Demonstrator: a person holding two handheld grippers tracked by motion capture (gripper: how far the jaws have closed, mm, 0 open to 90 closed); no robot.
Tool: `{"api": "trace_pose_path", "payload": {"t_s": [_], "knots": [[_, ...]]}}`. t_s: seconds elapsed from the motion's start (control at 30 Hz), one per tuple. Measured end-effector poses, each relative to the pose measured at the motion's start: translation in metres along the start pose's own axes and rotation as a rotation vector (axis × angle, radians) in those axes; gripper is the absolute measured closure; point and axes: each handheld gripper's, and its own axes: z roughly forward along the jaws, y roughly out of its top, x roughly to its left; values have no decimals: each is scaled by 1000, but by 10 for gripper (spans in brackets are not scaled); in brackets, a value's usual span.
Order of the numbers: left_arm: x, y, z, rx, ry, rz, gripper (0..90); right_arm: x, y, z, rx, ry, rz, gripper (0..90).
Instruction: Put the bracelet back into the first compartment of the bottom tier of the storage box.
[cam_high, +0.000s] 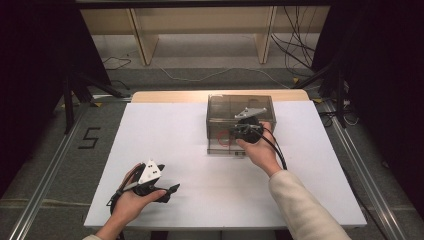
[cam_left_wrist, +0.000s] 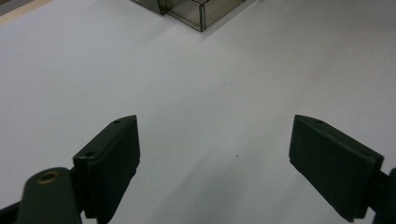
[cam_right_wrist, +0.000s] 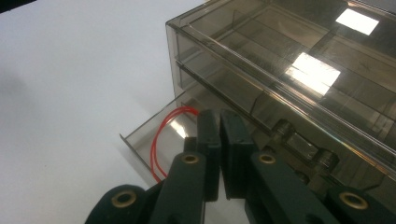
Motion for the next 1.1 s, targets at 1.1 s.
{"api": "trace_pose_path", "payload": {"t_s": [1.1], "knots": [[0, 0, 0, -1, 0, -1, 163, 5, 5, 19, 18, -18, -23, 876]]}}
